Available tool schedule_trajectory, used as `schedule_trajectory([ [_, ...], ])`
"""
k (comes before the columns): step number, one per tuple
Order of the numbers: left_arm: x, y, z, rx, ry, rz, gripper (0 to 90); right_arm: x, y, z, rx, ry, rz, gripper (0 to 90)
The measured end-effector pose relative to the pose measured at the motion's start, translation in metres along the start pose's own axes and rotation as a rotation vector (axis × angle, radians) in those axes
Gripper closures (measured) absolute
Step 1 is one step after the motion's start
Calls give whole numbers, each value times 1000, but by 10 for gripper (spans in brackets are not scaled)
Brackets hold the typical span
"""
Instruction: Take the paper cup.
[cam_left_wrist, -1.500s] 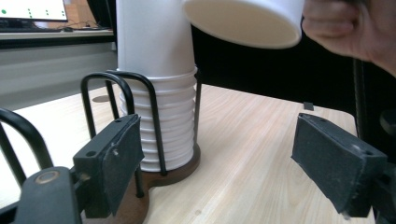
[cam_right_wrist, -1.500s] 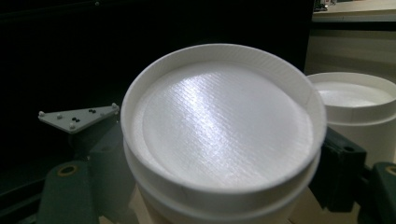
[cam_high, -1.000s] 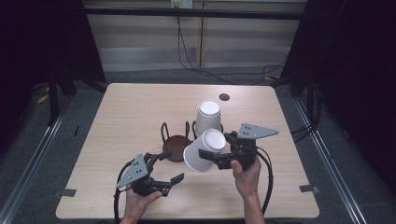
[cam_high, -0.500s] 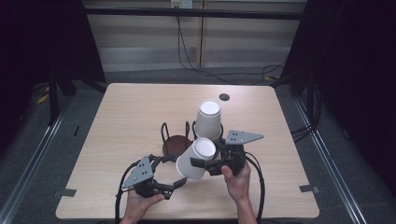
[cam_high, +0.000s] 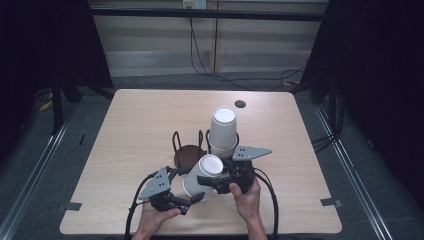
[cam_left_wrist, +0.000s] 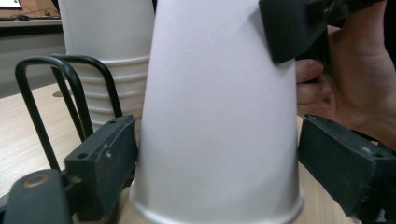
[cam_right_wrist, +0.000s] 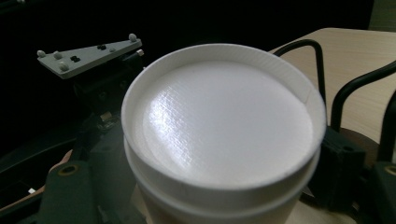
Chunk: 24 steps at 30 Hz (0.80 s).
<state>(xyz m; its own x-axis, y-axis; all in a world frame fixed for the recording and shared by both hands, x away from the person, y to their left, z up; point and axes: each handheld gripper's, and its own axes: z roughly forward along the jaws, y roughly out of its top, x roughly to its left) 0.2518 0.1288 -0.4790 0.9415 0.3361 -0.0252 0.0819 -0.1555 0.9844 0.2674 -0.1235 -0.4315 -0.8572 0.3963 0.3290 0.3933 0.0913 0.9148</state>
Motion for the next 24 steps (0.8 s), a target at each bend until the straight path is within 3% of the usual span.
schedule_trajectory([
  [12,2,-8,10,41,-14,-11,98,5,-2,16,31,25,-9,233],
  [24,3,-7,9,51,-24,-7,156,3,-4,15,30,32,0,215],
])
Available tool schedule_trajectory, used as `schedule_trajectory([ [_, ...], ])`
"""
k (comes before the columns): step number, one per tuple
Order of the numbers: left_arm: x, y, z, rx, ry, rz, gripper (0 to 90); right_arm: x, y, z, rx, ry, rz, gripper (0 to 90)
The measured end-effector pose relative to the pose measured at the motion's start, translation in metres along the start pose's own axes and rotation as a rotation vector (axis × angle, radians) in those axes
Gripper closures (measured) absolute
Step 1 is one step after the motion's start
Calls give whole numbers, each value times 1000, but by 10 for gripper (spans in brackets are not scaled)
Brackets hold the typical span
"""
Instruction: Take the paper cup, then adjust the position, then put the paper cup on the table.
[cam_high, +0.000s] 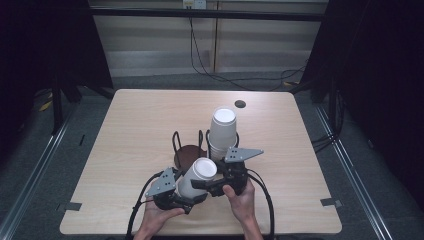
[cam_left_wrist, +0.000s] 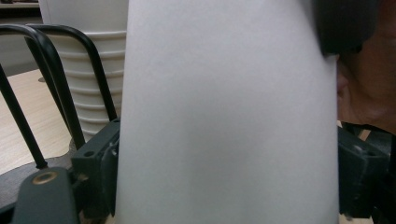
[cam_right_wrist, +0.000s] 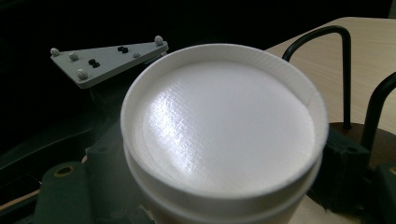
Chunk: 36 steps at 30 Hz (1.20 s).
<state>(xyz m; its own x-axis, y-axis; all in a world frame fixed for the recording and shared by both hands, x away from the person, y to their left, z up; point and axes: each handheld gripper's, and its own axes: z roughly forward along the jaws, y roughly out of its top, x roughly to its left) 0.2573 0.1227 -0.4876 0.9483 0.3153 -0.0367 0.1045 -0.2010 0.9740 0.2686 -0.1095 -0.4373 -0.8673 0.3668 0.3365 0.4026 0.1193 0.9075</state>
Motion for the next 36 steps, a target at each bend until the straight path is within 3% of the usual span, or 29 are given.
schedule_trajectory([
  [6,4,0,-4,33,0,-30,170,0,-1,2,-2,-15,-2,143],
  [14,10,0,-7,102,1,-60,172,-2,-8,-11,-9,-44,-7,142],
  [18,12,4,-8,163,2,-40,172,-3,-10,-18,12,-48,-20,141],
  [22,13,8,-10,181,-8,-31,172,-4,-12,-24,42,-63,-50,142],
  [29,15,14,-11,259,-36,14,171,-5,-17,-34,92,-81,-78,142],
  [31,16,15,-11,281,-25,25,172,-5,-18,-36,105,-90,-82,145],
  [36,20,19,-9,333,-48,26,174,-7,-21,-39,141,-93,-94,149],
])
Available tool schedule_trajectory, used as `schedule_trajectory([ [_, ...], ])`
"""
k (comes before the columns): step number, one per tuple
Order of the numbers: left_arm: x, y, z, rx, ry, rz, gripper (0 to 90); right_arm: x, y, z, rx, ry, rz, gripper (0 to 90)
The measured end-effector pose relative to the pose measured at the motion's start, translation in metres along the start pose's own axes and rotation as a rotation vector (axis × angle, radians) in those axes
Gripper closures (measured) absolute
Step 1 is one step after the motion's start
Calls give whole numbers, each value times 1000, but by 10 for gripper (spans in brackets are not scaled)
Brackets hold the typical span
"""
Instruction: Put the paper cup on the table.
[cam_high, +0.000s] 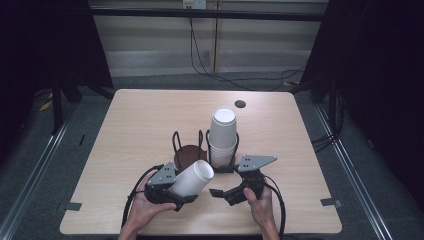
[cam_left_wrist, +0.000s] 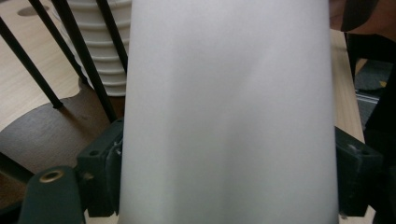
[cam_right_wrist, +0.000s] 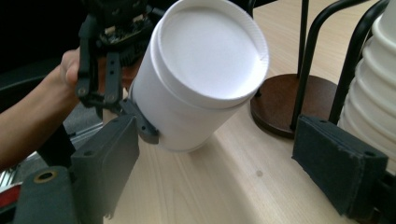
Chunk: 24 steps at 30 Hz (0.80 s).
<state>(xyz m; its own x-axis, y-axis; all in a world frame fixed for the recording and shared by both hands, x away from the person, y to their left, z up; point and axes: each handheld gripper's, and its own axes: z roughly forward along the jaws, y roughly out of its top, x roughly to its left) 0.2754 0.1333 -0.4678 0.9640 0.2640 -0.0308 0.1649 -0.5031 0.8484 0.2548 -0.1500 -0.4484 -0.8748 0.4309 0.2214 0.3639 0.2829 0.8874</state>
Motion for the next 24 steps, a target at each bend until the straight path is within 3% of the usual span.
schedule_trajectory([
  [2,0,6,2,33,-7,34,175,-2,0,-1,13,-8,-2,149],
  [8,0,15,4,111,3,65,176,-4,1,-5,26,3,-11,149],
  [14,-1,19,3,171,-11,101,174,-2,0,-5,88,-3,-44,148],
  [16,-1,18,2,169,-25,99,175,-2,0,-6,99,19,-51,149],
  [18,-1,19,2,200,-37,114,175,-2,0,-5,113,35,-57,149],
  [21,-1,20,6,253,-17,138,175,-4,2,-2,140,49,-60,149],
  [24,0,20,8,260,-23,138,174,-6,3,-1,160,58,-55,145],
])
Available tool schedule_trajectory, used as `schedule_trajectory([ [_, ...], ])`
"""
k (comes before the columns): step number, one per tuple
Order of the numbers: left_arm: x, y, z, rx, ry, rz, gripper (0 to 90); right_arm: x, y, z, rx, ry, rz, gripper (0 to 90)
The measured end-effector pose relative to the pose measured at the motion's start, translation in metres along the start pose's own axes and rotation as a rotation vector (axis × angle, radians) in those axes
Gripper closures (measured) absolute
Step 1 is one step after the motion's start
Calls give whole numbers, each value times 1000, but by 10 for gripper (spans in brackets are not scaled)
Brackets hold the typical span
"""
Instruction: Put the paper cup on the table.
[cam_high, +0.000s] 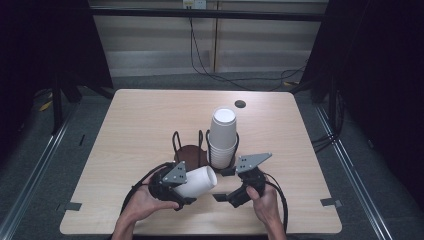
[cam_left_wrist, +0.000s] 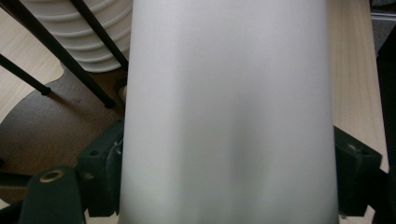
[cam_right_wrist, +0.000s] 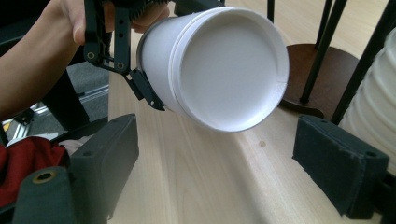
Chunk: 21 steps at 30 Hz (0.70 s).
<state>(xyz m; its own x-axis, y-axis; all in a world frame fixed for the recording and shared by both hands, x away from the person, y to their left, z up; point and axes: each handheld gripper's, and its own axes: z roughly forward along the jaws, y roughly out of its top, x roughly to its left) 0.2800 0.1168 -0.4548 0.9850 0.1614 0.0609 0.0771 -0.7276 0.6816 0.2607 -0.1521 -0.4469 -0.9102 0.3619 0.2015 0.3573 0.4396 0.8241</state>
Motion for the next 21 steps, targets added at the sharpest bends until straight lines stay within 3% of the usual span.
schedule_trajectory([
  [4,1,1,0,9,3,3,169,-3,-1,3,61,28,26,147],
  [5,1,0,0,8,-1,0,168,-3,0,3,59,11,40,146],
  [9,3,0,0,29,-9,9,169,-4,2,5,66,37,37,147],
  [10,2,0,0,34,-9,11,169,-7,5,8,94,39,38,148],
  [12,1,2,-1,62,-8,30,169,-8,6,10,126,35,40,153],
  [16,-2,7,-2,80,-22,61,170,-10,8,16,165,76,41,166],
  [18,-3,10,-2,98,-23,76,171,-9,9,20,202,58,25,170],
  [21,-6,12,-1,121,-30,92,171,-10,10,25,236,77,7,174],
])
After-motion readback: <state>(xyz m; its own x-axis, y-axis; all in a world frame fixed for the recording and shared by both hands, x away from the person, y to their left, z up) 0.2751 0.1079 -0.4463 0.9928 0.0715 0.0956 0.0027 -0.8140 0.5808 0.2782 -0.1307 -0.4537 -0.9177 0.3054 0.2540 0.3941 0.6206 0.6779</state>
